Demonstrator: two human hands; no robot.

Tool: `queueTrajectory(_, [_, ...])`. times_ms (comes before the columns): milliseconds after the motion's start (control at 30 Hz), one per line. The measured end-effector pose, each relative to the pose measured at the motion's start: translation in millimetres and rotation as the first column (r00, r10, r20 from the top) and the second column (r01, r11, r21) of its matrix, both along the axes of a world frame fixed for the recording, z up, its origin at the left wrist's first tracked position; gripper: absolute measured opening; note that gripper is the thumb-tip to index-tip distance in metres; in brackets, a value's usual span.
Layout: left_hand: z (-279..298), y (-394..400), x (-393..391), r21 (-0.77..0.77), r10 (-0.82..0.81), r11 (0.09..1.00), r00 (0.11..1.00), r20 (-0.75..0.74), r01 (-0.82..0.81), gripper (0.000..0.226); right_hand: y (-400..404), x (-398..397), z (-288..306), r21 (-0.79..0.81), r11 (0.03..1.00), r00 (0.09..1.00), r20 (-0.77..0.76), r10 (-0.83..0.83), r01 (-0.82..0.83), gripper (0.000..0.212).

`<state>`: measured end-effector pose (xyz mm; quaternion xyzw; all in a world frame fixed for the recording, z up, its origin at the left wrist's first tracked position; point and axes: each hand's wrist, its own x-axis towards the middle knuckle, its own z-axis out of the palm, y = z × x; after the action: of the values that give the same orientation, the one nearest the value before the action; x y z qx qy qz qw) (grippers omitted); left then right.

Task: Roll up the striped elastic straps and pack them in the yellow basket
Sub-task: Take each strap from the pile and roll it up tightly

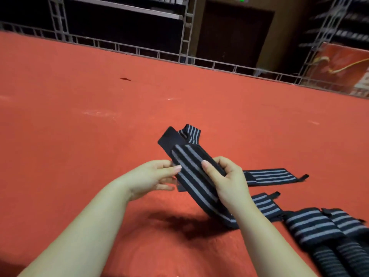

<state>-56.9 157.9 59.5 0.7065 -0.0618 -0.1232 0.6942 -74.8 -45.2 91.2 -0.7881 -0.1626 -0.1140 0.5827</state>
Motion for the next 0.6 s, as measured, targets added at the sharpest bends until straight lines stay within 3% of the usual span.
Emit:
queueTrajectory(300, [113.3,-77.5,2.4,-0.164,0.124,0.984,0.923,0.365,-0.068,0.019,-19.1,11.6,74.5,0.087,0.995,0.995,0.092,-0.045,0.037,0.018])
queueTrajectory(467, [180.9,-100.5,0.1,-0.157,0.11,0.987,0.796,0.596,-0.018,0.016,-28.0,13.8,143.8,0.173,0.984,0.969,0.235,-0.08,0.039,0.01])
queueTrajectory(600, [221.4,-109.5,-3.1,-0.184,0.1,0.981,0.677,0.729,0.053,0.026,-30.0,12.5,183.9,0.33,0.939,0.973,0.229,0.024,-0.101,0.014])
